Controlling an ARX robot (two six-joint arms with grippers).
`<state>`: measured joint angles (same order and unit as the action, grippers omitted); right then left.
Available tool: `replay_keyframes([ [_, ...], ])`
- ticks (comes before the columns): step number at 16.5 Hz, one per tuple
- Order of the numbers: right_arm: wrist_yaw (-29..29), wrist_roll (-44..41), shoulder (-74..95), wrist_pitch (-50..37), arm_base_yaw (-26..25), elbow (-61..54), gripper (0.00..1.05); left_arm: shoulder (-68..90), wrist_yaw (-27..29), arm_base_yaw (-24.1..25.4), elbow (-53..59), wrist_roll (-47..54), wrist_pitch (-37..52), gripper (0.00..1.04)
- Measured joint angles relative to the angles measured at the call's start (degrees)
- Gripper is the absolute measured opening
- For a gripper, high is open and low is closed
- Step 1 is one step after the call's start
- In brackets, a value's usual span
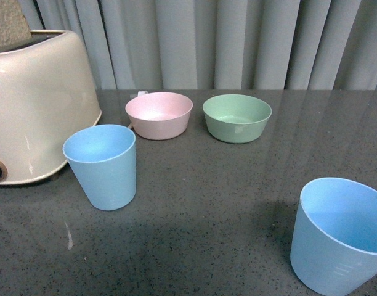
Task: Stack blue cups with both arms
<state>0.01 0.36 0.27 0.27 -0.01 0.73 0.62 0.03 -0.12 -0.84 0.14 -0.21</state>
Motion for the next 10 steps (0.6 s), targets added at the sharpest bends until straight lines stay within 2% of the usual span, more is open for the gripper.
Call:
replay_keyframes([
  [8,-0.02,0.0,0.0,0.0,0.0,0.0,0.98,0.02,-0.09,0.02,-0.02,-0.04,-0.28,0.98],
  [9,-0.02,0.0,0.0,0.04,0.0,0.0,0.98,2.1,-2.34,0.63,-2.54,-0.46,-8.63,0.98],
  [10,0.02,-0.02,0.0,-0.02,0.0,0.0,0.98,6.54,-3.02,0.52,-5.2,-0.87,-13.33,0.98],
])
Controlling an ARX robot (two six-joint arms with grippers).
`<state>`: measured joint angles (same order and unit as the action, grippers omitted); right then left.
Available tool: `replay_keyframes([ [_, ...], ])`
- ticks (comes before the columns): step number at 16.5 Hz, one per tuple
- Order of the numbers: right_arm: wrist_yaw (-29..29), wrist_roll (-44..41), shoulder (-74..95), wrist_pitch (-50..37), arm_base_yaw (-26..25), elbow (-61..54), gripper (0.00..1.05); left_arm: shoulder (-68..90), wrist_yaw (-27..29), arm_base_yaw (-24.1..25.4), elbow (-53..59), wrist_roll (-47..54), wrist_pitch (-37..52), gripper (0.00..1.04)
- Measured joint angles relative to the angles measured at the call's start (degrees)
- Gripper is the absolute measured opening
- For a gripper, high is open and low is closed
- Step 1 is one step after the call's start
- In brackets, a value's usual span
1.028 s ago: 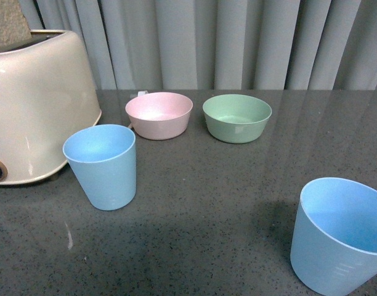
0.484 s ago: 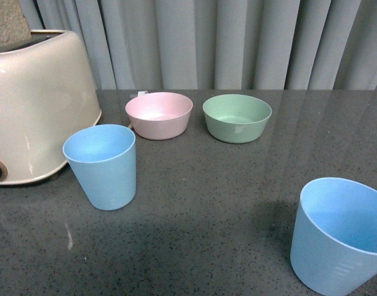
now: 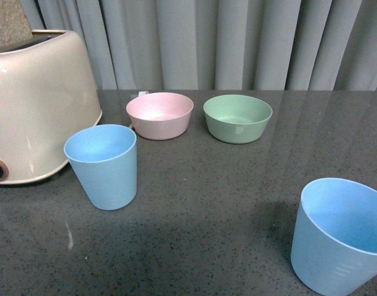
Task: Stack blue cups with both arms
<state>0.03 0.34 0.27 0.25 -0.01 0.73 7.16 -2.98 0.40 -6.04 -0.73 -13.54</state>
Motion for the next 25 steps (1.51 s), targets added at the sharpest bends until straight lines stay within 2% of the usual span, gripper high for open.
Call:
replay_keyframes([
  [1,-0.02,0.0,0.0,-0.04,0.0,0.0,0.98,3.69,0.72,-0.61,-2.6,-0.42,-2.84,0.98],
  [3,-0.02,0.0,0.0,0.09,0.0,0.0,0.98,4.66,1.73,-3.04,-5.77,-0.81,-2.91,0.98],
  [7,-0.02,0.0,0.0,0.02,0.0,0.0,0.98,7.93,5.6,-10.05,-12.17,-0.37,2.78,0.98],
  [8,0.0,0.0,0.0,0.02,0.0,0.0,0.98,12.63,5.09,-11.89,-13.53,-0.28,6.49,0.98],
  [9,-0.02,0.0,0.0,0.02,0.0,0.0,0.98,28.79,-0.33,-12.83,-19.63,3.61,17.35,0.98],
  [11,0.0,0.02,0.0,0.02,0.0,0.0,0.98,40.74,-5.22,-11.61,-26.88,7.06,21.03,0.98],
  [16,-0.02,0.0,0.0,0.02,0.0,0.0,0.98,59.52,-19.82,-14.78,-37.66,19.67,7.67,0.98],
  [20,-0.02,0.02,0.0,0.02,0.0,0.0,0.98,67.84,-20.52,-14.47,-40.57,33.44,3.61,0.98],
  [25,-0.02,0.02,0.0,0.02,0.0,0.0,0.98,71.93,-20.59,-14.19,-42.38,42.97,2.43,0.98],
])
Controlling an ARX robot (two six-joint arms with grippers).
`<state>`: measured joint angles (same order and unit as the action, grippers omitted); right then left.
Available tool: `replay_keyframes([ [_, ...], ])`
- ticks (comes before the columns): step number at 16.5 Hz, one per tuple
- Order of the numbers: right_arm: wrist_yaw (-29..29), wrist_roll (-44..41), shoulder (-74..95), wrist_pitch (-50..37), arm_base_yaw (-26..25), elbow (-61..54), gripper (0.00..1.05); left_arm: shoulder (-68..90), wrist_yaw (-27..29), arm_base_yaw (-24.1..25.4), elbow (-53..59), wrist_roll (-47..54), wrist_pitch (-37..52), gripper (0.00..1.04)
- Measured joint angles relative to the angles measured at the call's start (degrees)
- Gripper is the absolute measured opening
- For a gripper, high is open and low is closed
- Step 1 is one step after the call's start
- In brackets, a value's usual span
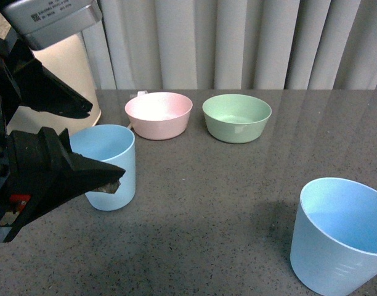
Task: Stack blue cups with both arms
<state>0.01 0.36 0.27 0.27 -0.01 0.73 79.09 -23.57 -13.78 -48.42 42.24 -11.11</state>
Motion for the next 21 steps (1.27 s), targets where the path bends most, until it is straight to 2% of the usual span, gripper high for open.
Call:
replay_keyframes([
  [14,0.0,0.0,0.0,0.0,0.0,0.0,0.98,8.44,5.66,-3.43,-0.96,3.48,-0.04,0.96],
  [18,0.0,-0.02,0.0,0.0,0.0,0.0,0.98,9.09,6.4,-4.04,-1.7,3.19,-0.61,0.49],
  [19,0.0,-0.02,0.0,0.0,0.0,0.0,0.98,9.27,6.84,-4.24,-1.73,3.17,-0.85,0.18],
  [21,0.0,0.0,0.0,0.0,0.0,0.0,0.98,8.94,7.06,-3.98,-2.14,3.15,-1.33,0.02],
])
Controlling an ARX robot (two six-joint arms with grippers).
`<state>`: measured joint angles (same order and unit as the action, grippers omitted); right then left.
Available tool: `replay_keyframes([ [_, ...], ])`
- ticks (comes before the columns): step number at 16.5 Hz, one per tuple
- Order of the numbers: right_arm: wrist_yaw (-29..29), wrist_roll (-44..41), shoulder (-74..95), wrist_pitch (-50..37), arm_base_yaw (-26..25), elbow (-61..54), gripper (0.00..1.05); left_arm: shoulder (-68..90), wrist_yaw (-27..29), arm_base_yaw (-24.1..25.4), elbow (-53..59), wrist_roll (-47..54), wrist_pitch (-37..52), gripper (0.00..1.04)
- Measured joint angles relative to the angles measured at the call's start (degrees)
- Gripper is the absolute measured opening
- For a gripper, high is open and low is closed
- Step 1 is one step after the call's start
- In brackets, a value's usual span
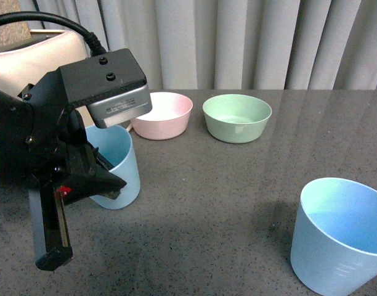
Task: Stack blue cups with both arms
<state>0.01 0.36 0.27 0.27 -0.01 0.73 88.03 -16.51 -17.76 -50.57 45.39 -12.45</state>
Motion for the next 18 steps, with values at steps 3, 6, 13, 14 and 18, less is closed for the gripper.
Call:
replay_keyframes([
  [3,0.0,-0.02,0.0,0.0,0.0,0.0,0.98,-2.4,-0.48,-0.79,-0.02,-0.59,-2.32,0.02],
  [6,0.0,0.0,0.0,-0.02,0.0,0.0,0.98,-9.57,-1.22,-7.8,-0.02,-1.88,-4.57,0.02],
  [13,0.0,0.0,0.0,0.0,0.0,0.0,0.98,-8.72,2.47,-19.02,2.45,-4.85,-3.17,0.02],
  [14,0.0,0.0,0.0,0.0,0.0,0.0,0.98,-8.33,2.58,-19.23,2.62,-4.87,-2.95,0.02],
  [18,0.02,-0.02,0.0,0.0,0.0,0.0,0.98,-4.28,3.02,-19.1,2.54,-5.68,-2.47,0.02],
])
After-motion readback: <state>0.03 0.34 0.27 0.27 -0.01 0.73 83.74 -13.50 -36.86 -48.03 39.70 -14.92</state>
